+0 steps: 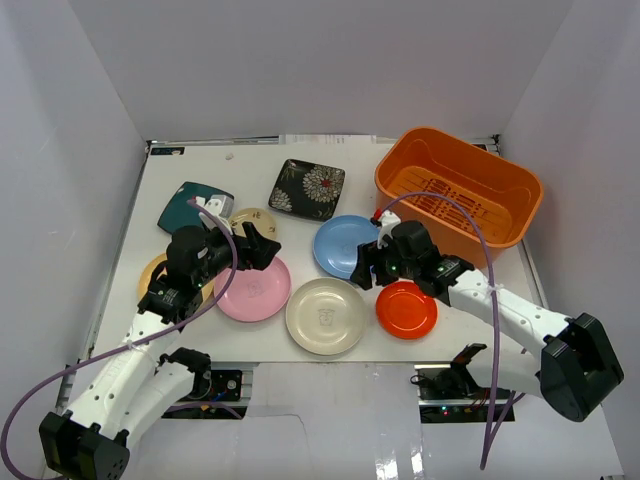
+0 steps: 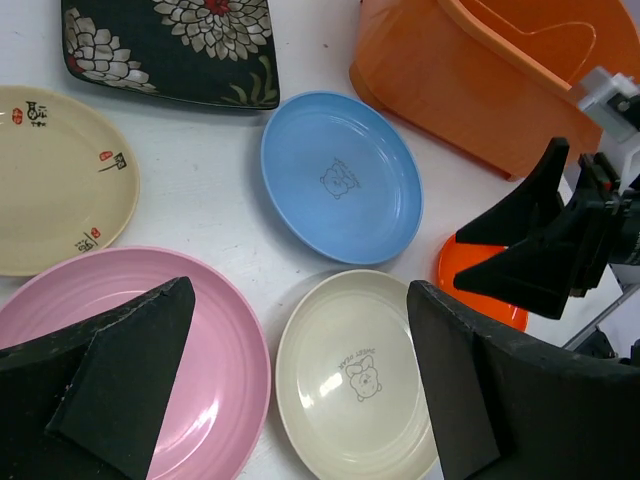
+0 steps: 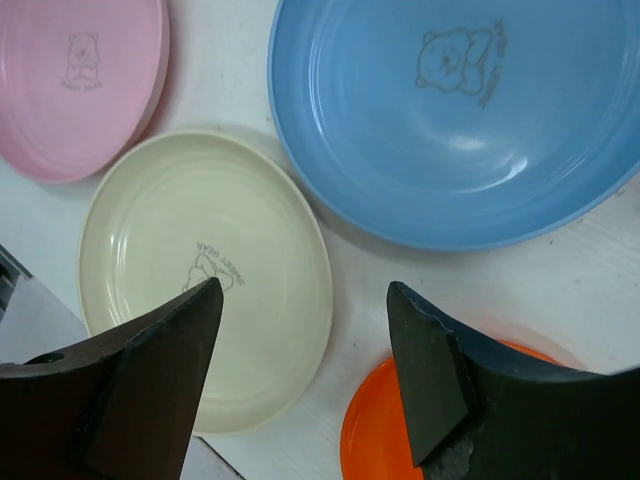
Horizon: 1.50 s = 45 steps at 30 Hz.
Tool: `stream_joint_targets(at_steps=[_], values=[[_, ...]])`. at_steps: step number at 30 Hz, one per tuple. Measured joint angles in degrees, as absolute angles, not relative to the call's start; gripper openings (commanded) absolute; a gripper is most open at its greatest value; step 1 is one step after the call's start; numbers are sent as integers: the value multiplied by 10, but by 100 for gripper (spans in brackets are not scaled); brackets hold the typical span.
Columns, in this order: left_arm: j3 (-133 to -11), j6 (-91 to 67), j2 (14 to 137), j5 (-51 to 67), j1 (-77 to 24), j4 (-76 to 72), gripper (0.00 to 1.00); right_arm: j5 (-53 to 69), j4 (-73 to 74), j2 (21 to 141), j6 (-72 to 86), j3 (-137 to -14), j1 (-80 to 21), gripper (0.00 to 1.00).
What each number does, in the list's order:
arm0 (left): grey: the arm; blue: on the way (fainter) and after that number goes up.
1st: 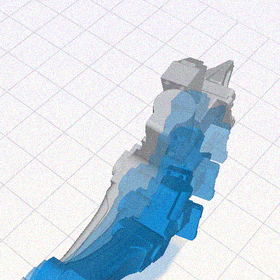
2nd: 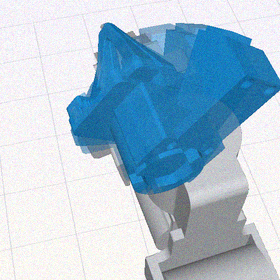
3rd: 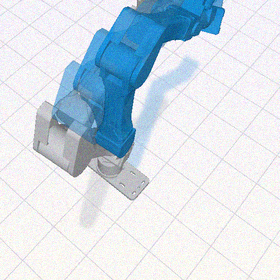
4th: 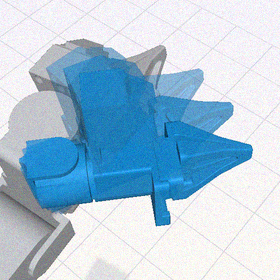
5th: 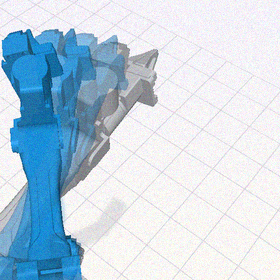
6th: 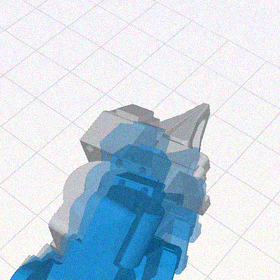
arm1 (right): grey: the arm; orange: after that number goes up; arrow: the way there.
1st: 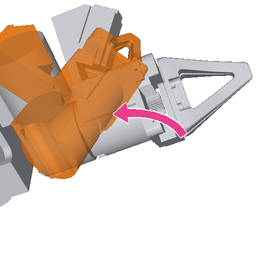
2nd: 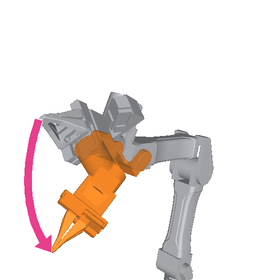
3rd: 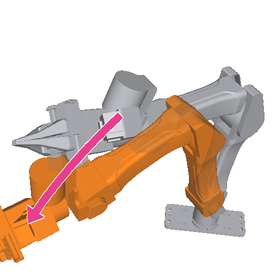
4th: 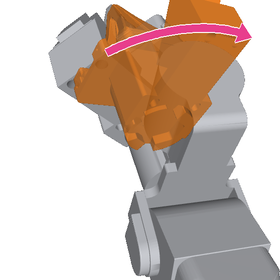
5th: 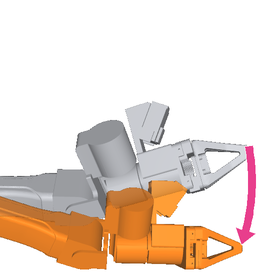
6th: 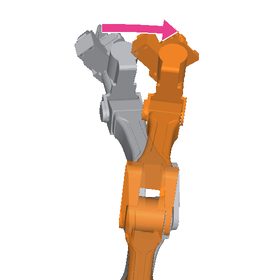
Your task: Place the plates into the plastic bin on the countertop
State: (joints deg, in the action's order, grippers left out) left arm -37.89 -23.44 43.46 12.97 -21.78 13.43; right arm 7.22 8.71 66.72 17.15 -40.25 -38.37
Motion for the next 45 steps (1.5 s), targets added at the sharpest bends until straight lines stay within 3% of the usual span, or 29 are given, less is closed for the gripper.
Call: stream_joint_targets(at_steps=[6,16,19,20,22,24,25,26,34,38,45], values=[[-382,-234,441,138,-218,140,98,84,111,666,173,-358,-392,72],[-404,-268,495,142,-218,206,98,83,110,728,176,-355,-424,60],[-408,-271,510,140,-218,241,98,79,104,749,175,-355,-435,48],[-410,-272,517,139,-218,251,98,77,104,755,175,-355,-440,38],[-412,-275,530,135,-218,266,98,70,103,763,175,-355,-448,29],[-412,-279,540,132,-218,277,96,63,103,764,177,-355,-452,27],[-412,-280,549,131,-218,282,95,61,103,764,178,-355,-455,14],[-412,-281,557,131,-218,285,94,57,102,764,176,-355,-456,8],[-412,-297,590,120,-219,300,88,53,158,703,173,-390,-466,8],[-412,-306,596,105,-224,299,82,-2,187,634,163,-476,-458,8],[-412,-324,624,78,-270,292,75,-121,138,613,142,-625,-275,8]])
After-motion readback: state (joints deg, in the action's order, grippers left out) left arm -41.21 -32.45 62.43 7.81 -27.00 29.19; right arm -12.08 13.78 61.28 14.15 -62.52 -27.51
